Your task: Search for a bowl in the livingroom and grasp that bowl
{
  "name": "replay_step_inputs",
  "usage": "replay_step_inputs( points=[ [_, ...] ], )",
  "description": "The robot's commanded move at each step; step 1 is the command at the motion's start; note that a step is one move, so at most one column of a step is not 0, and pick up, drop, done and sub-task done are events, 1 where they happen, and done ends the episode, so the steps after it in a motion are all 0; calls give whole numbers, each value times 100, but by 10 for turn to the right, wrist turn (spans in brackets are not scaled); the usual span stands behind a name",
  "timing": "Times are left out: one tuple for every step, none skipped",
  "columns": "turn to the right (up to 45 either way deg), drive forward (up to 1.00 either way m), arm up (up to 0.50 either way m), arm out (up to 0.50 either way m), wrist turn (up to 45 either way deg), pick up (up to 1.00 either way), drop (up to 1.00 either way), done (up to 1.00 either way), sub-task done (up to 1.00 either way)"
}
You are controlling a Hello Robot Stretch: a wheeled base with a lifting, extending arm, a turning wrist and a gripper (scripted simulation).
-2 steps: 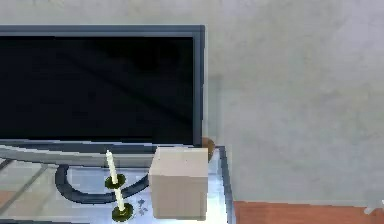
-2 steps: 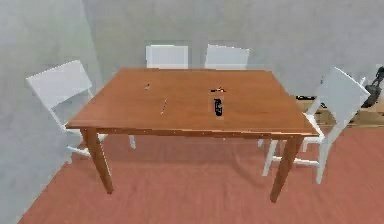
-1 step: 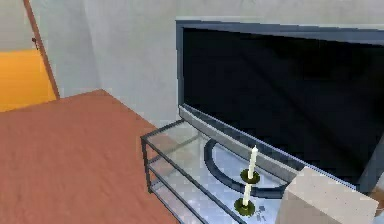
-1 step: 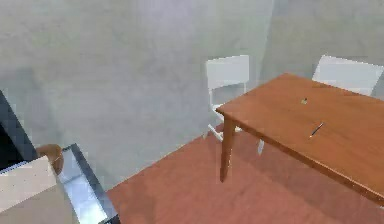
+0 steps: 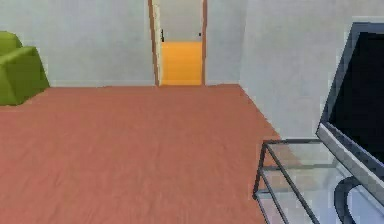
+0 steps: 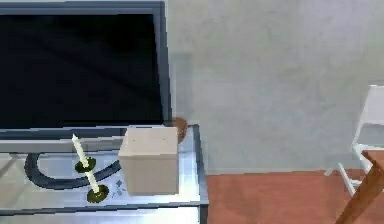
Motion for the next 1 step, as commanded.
replay_step_inputs(
  points=[
    [450, 0, 0, 0, 0, 0, 0, 0, 0]
  ],
)
